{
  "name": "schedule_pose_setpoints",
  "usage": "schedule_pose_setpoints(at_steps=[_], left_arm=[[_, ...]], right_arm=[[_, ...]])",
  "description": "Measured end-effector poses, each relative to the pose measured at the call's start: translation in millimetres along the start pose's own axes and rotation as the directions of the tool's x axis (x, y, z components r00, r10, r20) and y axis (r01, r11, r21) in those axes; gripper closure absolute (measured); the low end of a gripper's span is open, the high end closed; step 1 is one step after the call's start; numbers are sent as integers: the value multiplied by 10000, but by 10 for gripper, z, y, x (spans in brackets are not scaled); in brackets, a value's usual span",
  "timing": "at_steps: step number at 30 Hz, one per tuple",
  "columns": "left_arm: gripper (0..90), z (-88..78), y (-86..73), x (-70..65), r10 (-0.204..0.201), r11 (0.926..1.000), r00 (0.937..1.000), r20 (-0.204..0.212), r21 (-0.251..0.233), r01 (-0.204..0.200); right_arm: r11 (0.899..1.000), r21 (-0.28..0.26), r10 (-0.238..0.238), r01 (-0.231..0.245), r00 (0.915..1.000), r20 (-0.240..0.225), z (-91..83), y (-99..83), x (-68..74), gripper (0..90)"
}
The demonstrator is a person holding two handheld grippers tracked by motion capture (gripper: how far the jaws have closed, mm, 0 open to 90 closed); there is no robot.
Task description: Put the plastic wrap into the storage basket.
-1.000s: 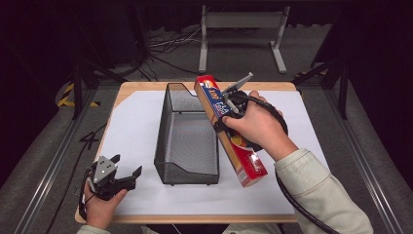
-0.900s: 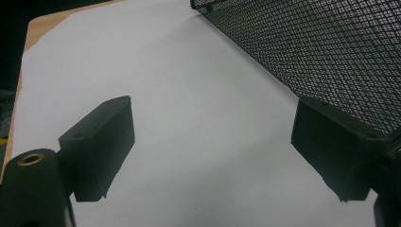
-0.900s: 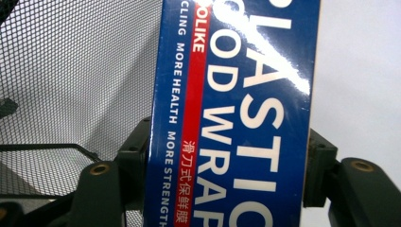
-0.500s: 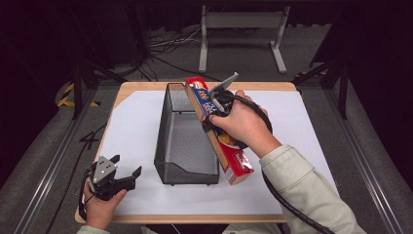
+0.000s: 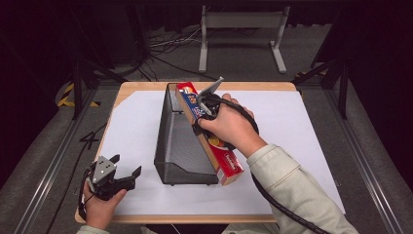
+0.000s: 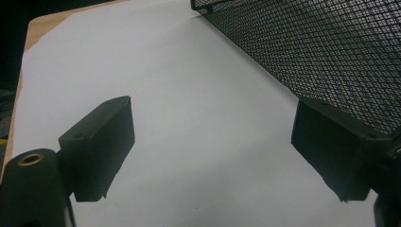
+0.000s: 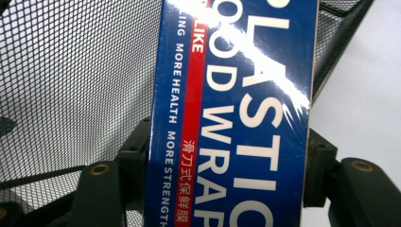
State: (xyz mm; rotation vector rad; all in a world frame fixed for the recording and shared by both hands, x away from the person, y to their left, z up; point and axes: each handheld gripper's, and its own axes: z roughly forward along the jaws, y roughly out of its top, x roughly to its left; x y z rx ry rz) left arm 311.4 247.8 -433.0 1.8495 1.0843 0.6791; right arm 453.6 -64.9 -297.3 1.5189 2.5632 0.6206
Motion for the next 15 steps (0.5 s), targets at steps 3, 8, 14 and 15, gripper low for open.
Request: schedule_pose_setpoints(at_steps=[3, 8, 14, 15], left_arm=[[148, 2, -3, 3, -5, 10000, 10000, 7, 3, 5], [148, 5, -2, 3, -12, 10000, 10000, 27, -6, 12], [148, 4, -3, 6, -13, 10000, 10000, 36, 8, 13], [148, 3, -3, 6, -17, 10000, 10000, 35, 7, 17]], right_arm=[[10000, 80, -25, 25, 10000, 29, 67, 15, 24, 380], [9995, 303, -99, 96, 9999, 97, 167, 38, 68, 380], [9977, 655, -185, 173, 9997, 176, 249, 70, 131, 379], [9972, 737, -173, 155, 9996, 229, 275, 86, 144, 379]])
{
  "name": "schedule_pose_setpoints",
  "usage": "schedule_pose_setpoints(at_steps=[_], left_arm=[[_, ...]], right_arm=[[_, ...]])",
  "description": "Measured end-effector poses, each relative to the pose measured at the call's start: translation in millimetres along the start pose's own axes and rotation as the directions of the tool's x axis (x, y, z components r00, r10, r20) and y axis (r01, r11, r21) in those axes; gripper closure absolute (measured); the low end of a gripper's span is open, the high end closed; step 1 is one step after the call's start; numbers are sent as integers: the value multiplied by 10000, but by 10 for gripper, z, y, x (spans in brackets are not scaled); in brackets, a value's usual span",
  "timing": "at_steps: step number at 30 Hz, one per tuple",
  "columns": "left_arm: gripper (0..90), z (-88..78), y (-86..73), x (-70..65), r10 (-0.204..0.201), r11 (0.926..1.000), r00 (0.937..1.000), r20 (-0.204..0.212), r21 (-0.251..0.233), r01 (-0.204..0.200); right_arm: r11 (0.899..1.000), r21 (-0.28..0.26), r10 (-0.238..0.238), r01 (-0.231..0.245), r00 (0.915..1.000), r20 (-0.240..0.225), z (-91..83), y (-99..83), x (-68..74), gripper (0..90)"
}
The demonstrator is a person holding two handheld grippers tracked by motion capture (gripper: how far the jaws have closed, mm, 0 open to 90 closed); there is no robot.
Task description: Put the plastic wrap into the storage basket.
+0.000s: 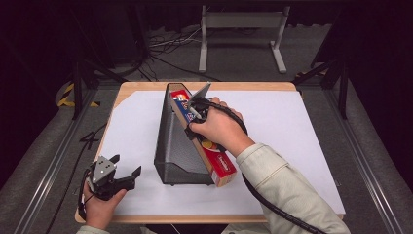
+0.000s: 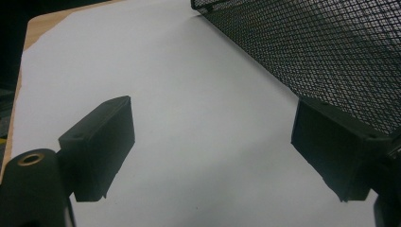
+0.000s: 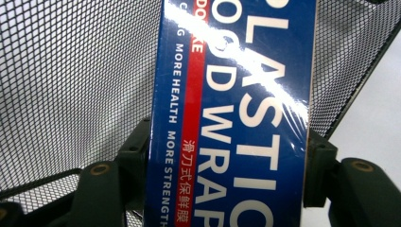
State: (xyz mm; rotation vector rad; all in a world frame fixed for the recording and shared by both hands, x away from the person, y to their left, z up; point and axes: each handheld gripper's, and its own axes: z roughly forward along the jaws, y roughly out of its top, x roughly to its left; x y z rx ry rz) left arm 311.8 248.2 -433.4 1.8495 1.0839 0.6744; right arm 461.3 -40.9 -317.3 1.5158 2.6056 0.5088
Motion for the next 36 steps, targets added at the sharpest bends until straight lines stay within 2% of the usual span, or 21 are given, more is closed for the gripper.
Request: schedule_pose_setpoints(at_steps=[6, 17, 31, 36], left_arm=[[148, -4, -2, 7, -32, 10000, 10000, 10, -13, 32], [148, -5, -4, 9, -41, 10000, 10000, 31, -21, 41], [148, 1, -2, 4, 15, 10000, 10000, 26, 6, -15], [148, -1, -4, 8, -37, 10000, 10000, 29, -10, 37]], right_arm=[[9992, 401, -89, 77, 9995, 290, 60, 46, 12, 379], [9953, 966, 28, -50, 9997, 227, 203, 131, 13, 377], [9937, 1109, 119, -136, 9998, 162, 268, 151, 23, 373], [9929, 1181, 102, -131, 9996, 248, 363, 124, 1, 371]])
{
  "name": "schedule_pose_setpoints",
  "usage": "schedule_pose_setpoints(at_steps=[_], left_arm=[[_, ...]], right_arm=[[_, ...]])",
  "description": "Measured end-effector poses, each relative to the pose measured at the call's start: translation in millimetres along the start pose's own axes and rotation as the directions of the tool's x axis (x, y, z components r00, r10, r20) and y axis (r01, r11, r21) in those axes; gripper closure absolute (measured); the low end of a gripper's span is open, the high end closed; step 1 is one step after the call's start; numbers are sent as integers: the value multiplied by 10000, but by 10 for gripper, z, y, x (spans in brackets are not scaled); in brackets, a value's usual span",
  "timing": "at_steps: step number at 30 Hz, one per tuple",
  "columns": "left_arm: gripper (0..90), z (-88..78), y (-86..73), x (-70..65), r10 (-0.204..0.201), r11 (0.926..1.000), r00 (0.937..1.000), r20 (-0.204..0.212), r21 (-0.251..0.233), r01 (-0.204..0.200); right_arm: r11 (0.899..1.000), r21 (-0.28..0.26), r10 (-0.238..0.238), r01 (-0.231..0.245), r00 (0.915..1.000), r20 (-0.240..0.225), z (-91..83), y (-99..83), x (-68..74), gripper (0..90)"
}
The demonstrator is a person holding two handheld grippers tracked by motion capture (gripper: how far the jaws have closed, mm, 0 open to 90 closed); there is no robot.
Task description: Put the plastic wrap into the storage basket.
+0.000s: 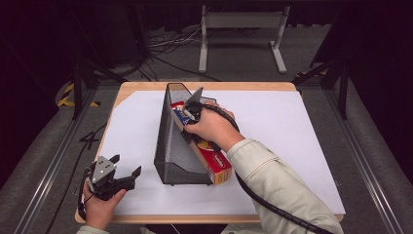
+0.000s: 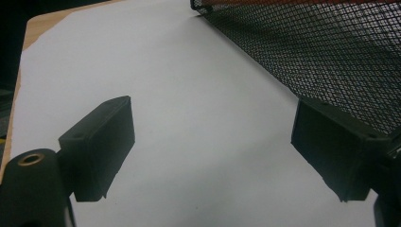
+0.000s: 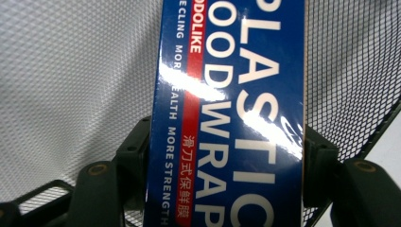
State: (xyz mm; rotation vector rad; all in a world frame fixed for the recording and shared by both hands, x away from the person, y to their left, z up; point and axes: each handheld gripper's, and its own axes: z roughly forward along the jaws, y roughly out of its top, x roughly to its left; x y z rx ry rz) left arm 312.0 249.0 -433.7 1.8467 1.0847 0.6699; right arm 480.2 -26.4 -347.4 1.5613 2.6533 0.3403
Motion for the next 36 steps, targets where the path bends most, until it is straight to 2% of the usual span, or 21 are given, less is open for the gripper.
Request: schedule_pose_setpoints(at_steps=[4, 9, 10, 12, 17, 20, 22, 23, 29, 32, 36], left_arm=[[148, 1, -1, 1, -11, 10000, 10000, -3, 8, 11], [148, -1, 2, 0, 35, 10000, 10000, -12, 1, -35], [148, 1, 2, -2, 46, 10000, 10000, -18, 15, -46], [149, 8, 2, -5, 75, 10000, 10000, -3, 38, -75], [148, 23, 6, -11, 71, 10000, 10000, 13, 56, -72], [148, 30, 9, -13, 98, 9999, 9999, 25, 59, -98], [148, 31, 8, -13, 109, 9999, 9999, 23, 63, -110], [148, 30, 8, -13, 100, 9999, 9999, 20, 70, -100], [148, 15, -3, -17, 58, 9999, 10000, -3, 95, -58], [148, -1, -16, -8, 12, 10000, 10000, -72, 80, -12], [148, -16, -20, 3, -25, 10000, 9999, -136, 46, 26]], right_arm=[[10000, 37, -19, 18, 9999, 161, 16, 4, -5, 370], [9999, -100, 106, -105, 9999, 102, 8, 1, -15, 346], [9996, -251, 161, -160, 9999, 32, -1, 0, -20, 312], [9979, -601, 214, -220, 9997, -94, -36, -7, -30, 297], [9963, -862, 11, -21, 9999, -126, -60, -42, -59, 256], [9885, -1469, 301, -349, 9990, -345, -110, -80, -94, 245], [9827, -1825, 207, -303, 9983, -542, -178, -117, -115, 228], [9827, -1825, 207, -303, 9983, -542, -178, -117, -115, 228], [9643, -2647, -171, -38, 9969, -767, -382, -192, -113, 201], [9423, -3341, -541, 213, 9945, -892, -502, -250, -134, 201], [9102, -4136, -805, 240, 9895, -1197, -615, -317, -183, 199]])
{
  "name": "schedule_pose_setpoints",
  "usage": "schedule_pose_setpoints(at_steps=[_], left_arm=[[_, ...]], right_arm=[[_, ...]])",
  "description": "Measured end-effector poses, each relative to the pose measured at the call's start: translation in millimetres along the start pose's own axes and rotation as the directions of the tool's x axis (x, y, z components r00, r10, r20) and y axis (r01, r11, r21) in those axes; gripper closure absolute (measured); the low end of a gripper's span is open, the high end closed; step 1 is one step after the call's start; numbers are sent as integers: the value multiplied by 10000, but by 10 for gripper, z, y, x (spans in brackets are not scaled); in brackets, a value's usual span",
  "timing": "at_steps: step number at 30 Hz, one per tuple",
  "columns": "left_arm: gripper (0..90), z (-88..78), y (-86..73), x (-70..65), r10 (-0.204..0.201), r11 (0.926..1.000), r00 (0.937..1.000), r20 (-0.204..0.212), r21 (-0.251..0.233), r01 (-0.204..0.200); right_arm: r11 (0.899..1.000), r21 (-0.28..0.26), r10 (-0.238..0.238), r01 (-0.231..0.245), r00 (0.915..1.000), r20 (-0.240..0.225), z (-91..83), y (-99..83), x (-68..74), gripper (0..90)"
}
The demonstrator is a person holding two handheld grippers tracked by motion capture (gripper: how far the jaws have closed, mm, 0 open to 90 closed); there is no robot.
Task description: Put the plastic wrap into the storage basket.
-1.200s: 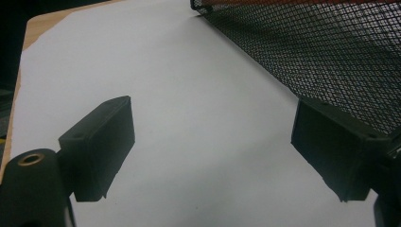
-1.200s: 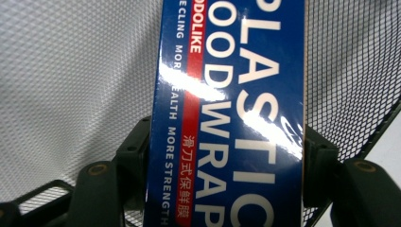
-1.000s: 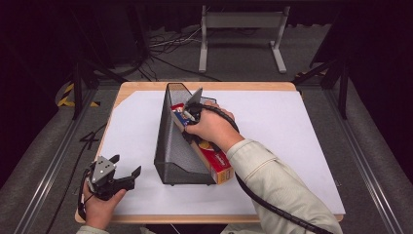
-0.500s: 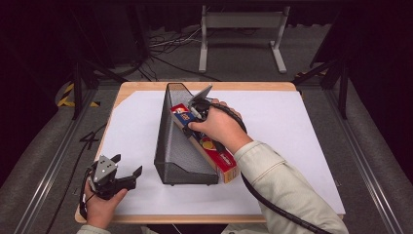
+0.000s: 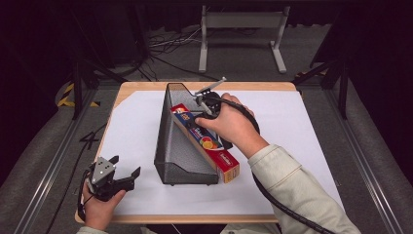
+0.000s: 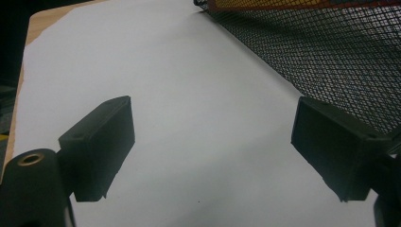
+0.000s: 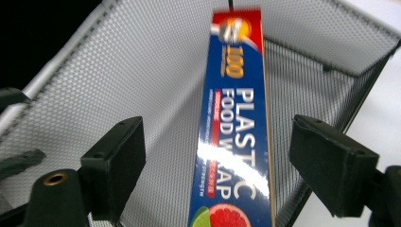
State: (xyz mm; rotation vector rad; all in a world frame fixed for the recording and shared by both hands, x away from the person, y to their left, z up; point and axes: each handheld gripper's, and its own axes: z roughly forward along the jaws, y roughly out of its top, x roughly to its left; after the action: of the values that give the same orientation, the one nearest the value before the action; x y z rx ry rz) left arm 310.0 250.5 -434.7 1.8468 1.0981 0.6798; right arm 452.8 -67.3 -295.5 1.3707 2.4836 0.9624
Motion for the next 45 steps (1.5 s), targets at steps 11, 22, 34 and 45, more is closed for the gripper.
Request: schedule_pose_setpoints(at_steps=[11, 22, 34, 45], left_arm=[[147, 34, 28, -16, 88, 10000, 9999, 112, -23, -88], [147, 32, 30, -21, 74, 10000, 9999, 96, -39, -74], [147, 32, 28, -18, 85, 10000, 9999, 87, 27, -85], [148, 36, 37, -39, 134, 9999, 9999, 91, 37, -134]], right_arm=[[9783, -1987, -693, 594, 9967, -431, -263, -148, -92, 187], [9631, -2615, -813, 644, 9952, -542, -546, -430, -367, 177], [9445, -3253, -600, 465, 9977, -316, -1024, -787, -811, 175], [9297, -3588, -759, 827, 9966, 330, -1302, -1122, -1169, 140]])
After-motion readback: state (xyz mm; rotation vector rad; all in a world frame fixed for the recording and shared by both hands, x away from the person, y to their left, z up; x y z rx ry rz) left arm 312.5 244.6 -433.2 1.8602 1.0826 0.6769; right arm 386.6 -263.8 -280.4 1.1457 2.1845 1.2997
